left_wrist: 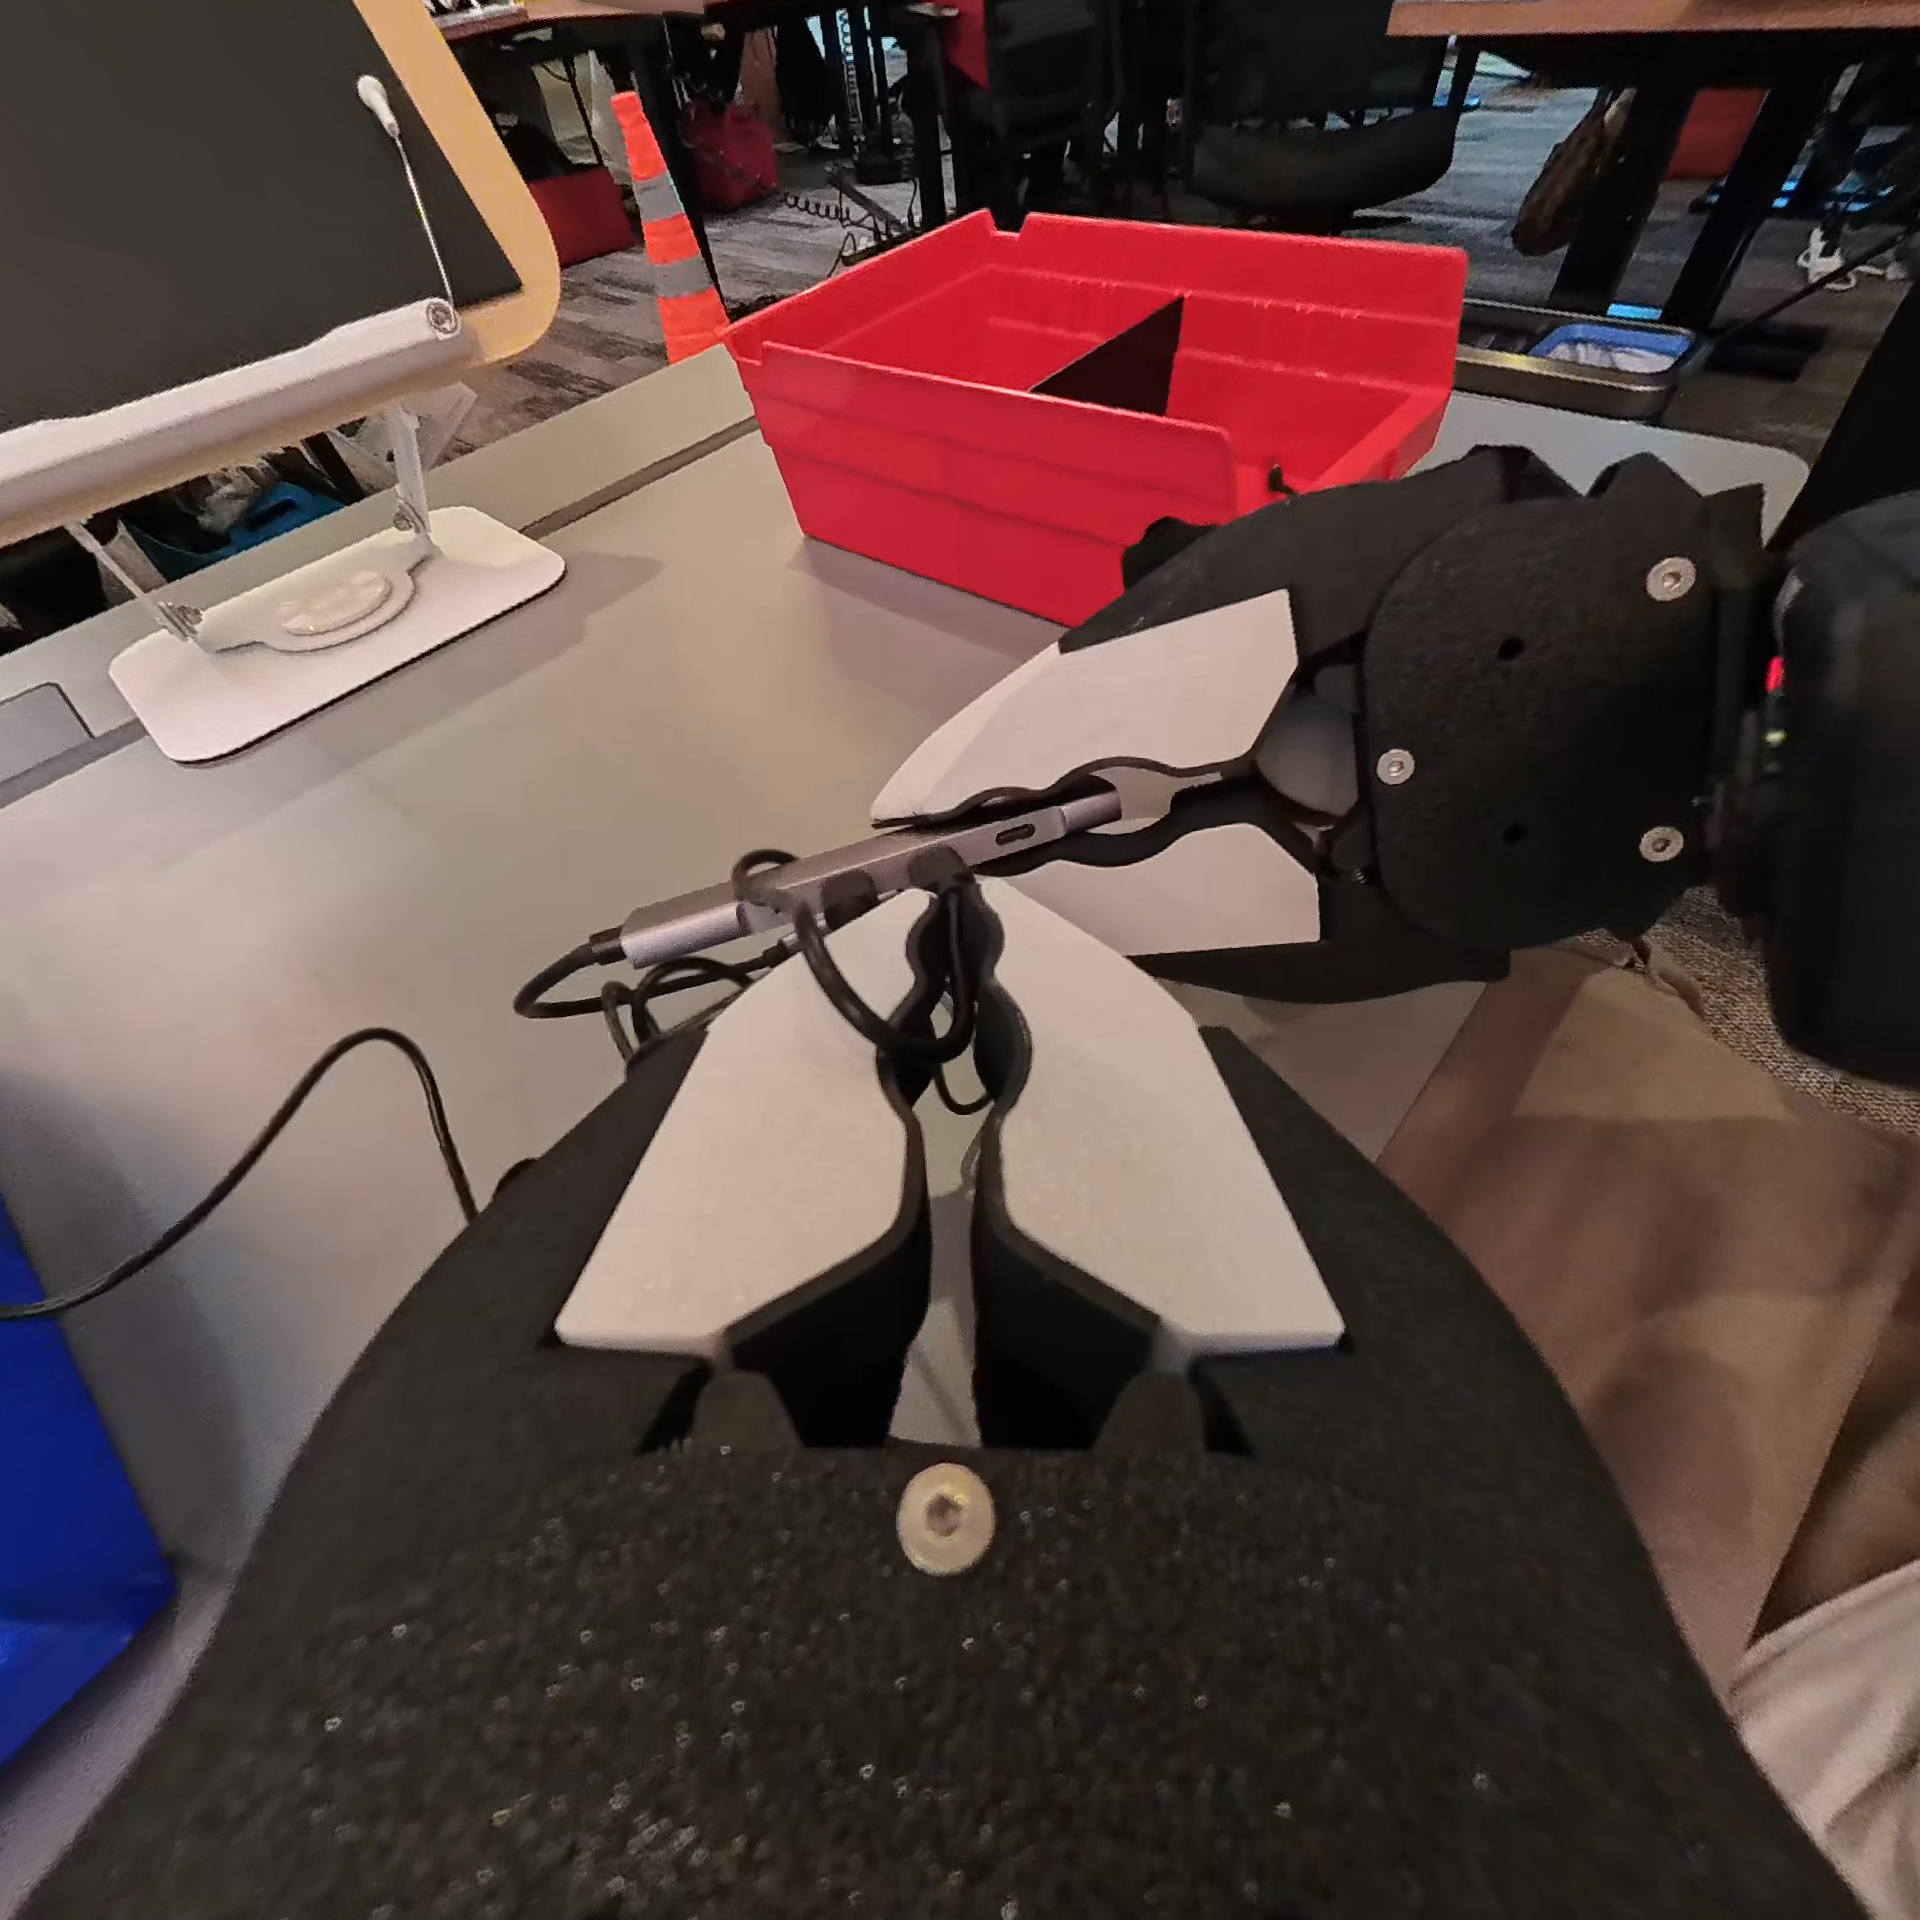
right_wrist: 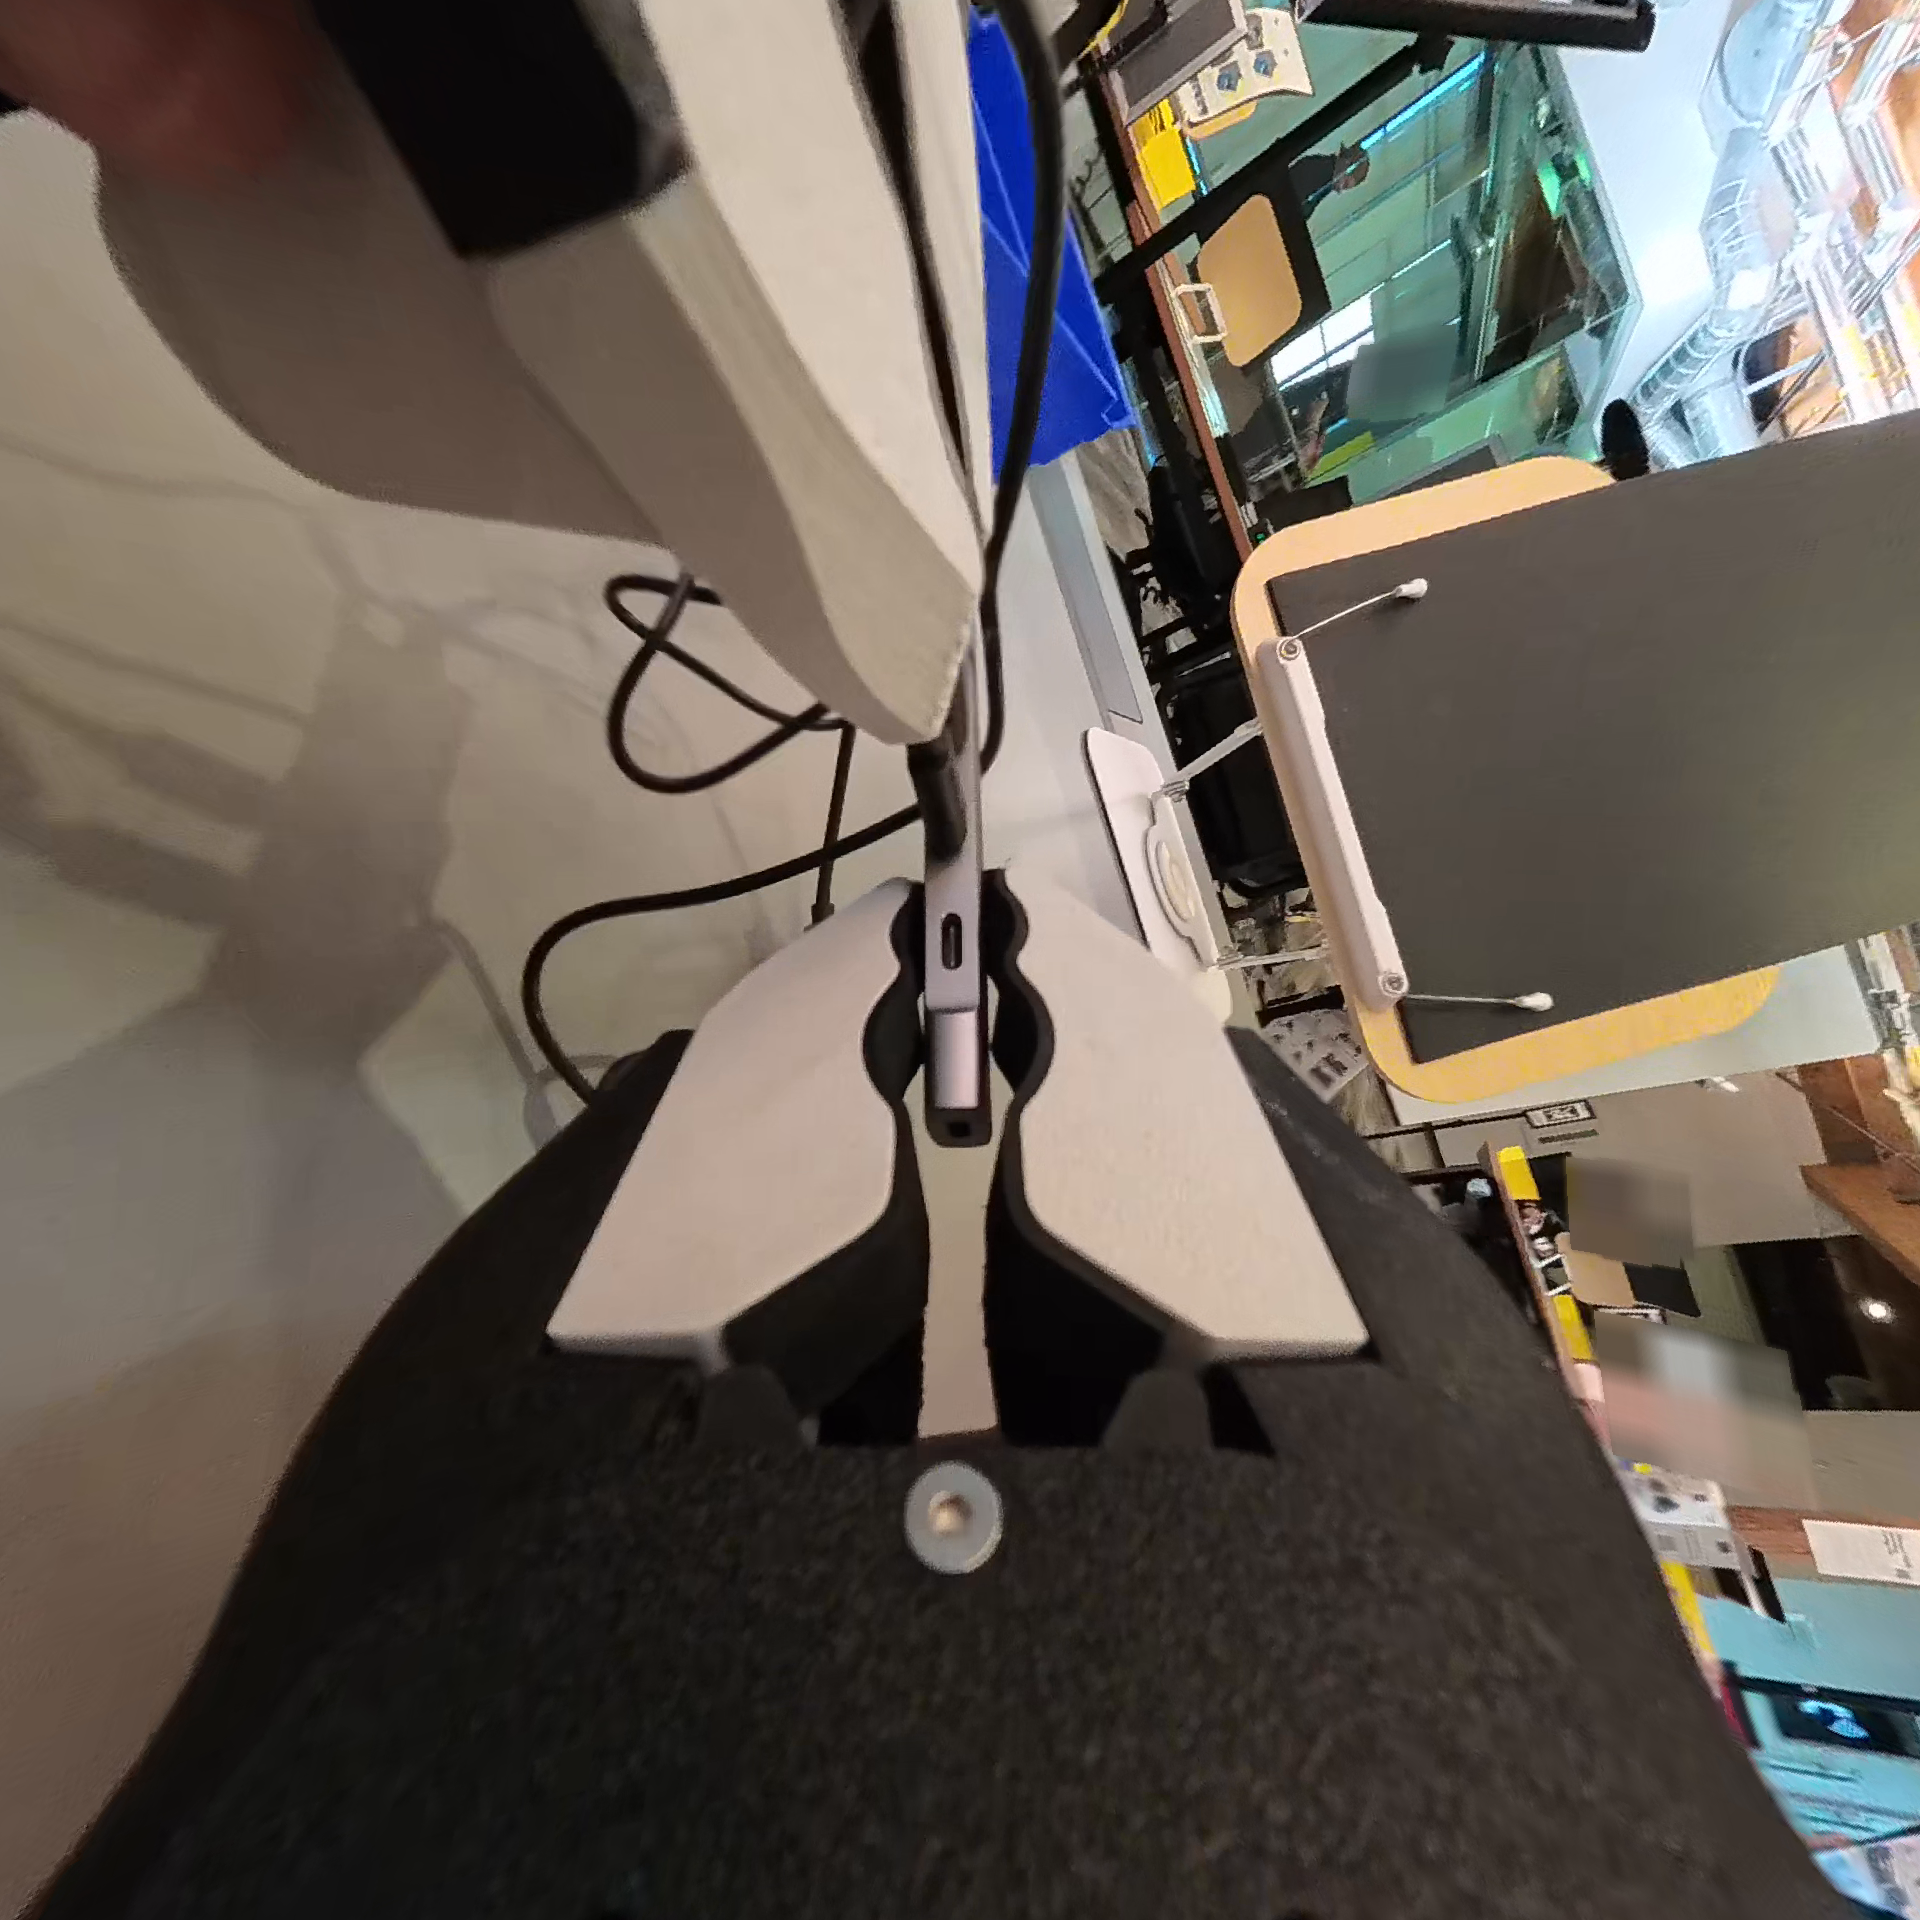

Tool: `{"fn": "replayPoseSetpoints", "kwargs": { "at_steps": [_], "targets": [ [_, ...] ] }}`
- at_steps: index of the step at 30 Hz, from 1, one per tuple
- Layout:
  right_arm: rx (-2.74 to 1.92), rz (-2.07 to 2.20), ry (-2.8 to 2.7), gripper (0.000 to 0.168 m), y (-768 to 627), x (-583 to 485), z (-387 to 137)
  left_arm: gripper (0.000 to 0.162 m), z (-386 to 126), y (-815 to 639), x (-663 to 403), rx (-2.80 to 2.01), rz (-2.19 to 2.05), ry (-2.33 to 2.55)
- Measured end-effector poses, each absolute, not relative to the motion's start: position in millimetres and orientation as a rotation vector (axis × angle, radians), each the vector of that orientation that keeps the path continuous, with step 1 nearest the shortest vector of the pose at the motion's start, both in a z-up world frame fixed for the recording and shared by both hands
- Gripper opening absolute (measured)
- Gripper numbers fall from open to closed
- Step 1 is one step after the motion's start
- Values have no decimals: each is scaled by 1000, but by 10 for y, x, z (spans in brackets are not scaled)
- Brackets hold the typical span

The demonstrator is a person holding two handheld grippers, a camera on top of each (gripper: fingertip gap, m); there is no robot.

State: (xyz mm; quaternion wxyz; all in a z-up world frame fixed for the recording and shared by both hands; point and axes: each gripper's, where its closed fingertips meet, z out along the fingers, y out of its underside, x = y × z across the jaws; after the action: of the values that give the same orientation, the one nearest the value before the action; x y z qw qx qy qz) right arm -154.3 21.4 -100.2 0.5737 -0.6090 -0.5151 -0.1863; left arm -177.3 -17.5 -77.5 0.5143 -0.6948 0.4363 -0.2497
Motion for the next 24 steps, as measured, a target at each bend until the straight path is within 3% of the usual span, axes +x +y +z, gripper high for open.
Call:
{"fn": "replayPoseSetpoints", "kwargs": {
  "at_steps": [14,18,24],
  "targets": [
    [-1430,-589,-1194,9,173,-1502,-975,5,-797,-117,-1771,-1669,-616,974],
    [-1423,-587,-1202,9,155,-1526,-967,22,-938,-112,-1715,-1715,-594,994],
    [-1419,-567,-1227,9,141,-1522,-1002,11,-916,-113,-1694,-1708,-629,966]
  ]
}}
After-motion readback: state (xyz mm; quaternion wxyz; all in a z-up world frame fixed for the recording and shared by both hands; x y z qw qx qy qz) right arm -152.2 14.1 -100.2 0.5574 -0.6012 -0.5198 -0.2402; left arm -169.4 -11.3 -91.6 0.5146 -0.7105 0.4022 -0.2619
